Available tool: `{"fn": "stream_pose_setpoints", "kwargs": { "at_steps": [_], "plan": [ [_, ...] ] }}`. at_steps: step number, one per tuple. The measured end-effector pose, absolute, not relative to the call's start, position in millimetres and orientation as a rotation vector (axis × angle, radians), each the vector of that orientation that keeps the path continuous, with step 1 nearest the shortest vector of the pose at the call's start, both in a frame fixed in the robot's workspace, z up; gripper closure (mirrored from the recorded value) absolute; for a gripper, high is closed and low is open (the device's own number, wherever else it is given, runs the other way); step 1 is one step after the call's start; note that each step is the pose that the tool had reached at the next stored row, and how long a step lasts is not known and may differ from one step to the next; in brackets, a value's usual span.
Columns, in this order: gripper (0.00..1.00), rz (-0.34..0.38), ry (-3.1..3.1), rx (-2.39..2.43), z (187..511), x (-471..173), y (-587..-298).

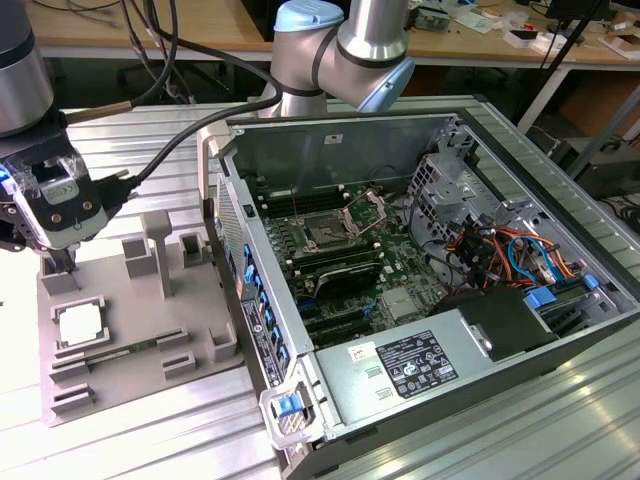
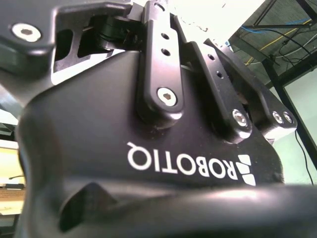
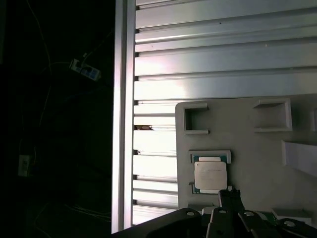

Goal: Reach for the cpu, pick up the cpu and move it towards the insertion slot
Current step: 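Reach for the cpu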

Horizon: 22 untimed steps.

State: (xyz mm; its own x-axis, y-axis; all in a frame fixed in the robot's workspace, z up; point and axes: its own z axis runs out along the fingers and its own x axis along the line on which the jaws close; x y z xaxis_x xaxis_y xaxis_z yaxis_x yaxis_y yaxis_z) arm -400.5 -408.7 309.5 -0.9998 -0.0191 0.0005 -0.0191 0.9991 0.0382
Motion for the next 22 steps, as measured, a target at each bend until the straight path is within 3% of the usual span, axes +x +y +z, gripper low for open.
{"fn": "stream_pose_setpoints", "kwargs": {
  "at_steps": [22],
  "plan": [
    [0.89,-0.06,-3.14,0.03,305.2,-401.7,-408.7]
  ]
}}
